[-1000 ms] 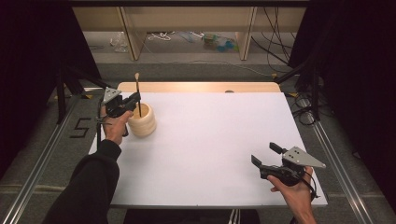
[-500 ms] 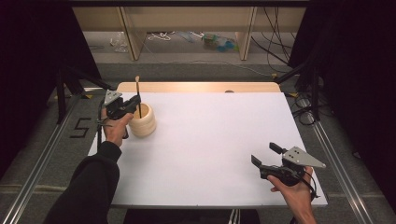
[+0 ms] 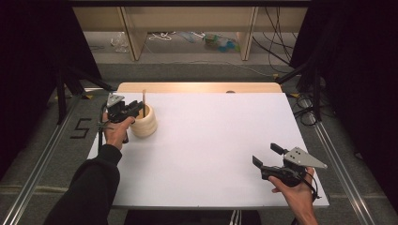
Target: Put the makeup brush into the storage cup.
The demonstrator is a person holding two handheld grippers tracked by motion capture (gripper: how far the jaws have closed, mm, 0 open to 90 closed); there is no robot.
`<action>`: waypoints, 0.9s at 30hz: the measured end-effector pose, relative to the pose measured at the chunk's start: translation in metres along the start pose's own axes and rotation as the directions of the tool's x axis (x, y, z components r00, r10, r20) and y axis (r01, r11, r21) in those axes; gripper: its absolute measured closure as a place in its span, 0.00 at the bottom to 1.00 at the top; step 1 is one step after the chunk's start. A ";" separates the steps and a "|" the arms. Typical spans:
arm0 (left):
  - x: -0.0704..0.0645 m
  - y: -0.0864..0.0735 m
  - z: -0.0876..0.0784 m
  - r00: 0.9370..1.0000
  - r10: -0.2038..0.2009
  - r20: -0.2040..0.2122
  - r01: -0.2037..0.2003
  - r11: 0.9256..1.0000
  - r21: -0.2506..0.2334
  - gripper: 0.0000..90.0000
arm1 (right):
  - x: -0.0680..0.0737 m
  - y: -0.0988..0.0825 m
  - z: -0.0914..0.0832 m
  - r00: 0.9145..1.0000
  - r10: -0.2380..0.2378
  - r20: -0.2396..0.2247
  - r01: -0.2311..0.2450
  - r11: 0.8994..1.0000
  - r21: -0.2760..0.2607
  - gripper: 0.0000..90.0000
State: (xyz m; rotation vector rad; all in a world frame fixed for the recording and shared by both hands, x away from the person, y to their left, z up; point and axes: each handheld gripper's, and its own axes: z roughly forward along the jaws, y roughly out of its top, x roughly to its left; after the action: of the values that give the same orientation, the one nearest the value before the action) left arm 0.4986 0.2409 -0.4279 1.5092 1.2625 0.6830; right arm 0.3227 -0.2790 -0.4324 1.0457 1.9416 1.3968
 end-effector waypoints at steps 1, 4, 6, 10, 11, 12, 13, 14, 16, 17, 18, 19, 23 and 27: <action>-0.001 0.001 -0.001 1.000 -0.013 0.001 0.013 1.000 -0.003 0.69 | 0.000 0.000 0.000 1.000 -0.001 0.000 0.001 1.000 0.000 0.20; -0.003 0.003 -0.004 1.000 -0.009 0.004 0.009 1.000 -0.007 0.61 | 0.000 0.000 0.000 1.000 0.000 -0.001 0.000 1.000 0.001 0.20; -0.004 0.004 -0.006 1.000 -0.011 0.002 0.011 1.000 0.000 0.55 | 0.000 0.000 0.000 1.000 0.000 -0.001 0.000 1.000 0.001 0.20; -0.006 0.006 -0.011 1.000 -0.026 0.005 0.026 1.000 -0.004 0.45 | 0.000 0.000 0.001 1.000 0.001 -0.002 -0.001 1.000 -0.013 0.20; -0.006 0.006 -0.013 1.000 -0.023 0.011 0.023 1.000 -0.005 0.43 | 0.000 0.000 0.001 1.000 0.001 -0.001 -0.001 1.000 -0.013 0.20; -0.007 0.007 -0.014 1.000 -0.020 0.011 0.020 1.000 -0.006 0.42 | 0.000 0.000 0.001 1.000 0.002 -0.001 -0.002 1.000 -0.012 0.20; -0.008 0.007 -0.016 1.000 -0.018 0.013 0.018 1.000 -0.009 0.41 | 0.000 0.000 0.001 1.000 0.001 -0.001 -0.001 1.000 -0.013 0.20; -0.009 0.008 -0.018 1.000 -0.015 0.015 0.016 1.000 -0.011 0.40 | 0.000 0.000 0.001 1.000 0.001 -0.001 -0.001 1.000 -0.014 0.20; -0.011 0.009 -0.022 1.000 -0.009 0.024 0.009 1.000 -0.011 0.38 | 0.000 0.000 0.001 1.000 0.002 -0.001 -0.002 1.000 -0.013 0.20; -0.013 0.009 -0.023 0.999 -0.011 0.030 0.011 1.000 -0.011 0.37 | 0.001 0.000 0.001 1.000 0.001 -0.001 -0.001 1.000 -0.015 0.20; -0.015 0.010 -0.026 0.999 -0.007 0.040 0.008 1.000 -0.015 0.36 | 0.000 0.000 0.001 1.000 -0.001 -0.001 0.001 1.000 -0.016 0.20; -0.017 0.010 -0.028 0.999 0.002 0.048 -0.001 1.000 -0.019 0.36 | 0.000 0.000 0.001 1.000 0.000 -0.001 0.000 1.000 -0.016 0.20; -0.023 0.013 -0.037 0.997 0.026 0.075 -0.023 0.999 -0.030 0.33 | 0.001 0.000 0.001 1.000 0.000 0.003 0.000 1.000 -0.023 0.19; -0.029 0.011 -0.046 0.993 0.047 0.109 -0.044 0.999 -0.032 0.29 | 0.001 0.000 0.001 1.000 0.010 -0.006 -0.010 1.000 -0.027 0.19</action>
State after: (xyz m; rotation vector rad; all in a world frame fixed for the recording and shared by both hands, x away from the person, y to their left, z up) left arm 0.4540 0.2294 -0.3970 1.5339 1.1335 0.6365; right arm 0.3233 -0.2773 -0.4326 1.0410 1.9188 1.4297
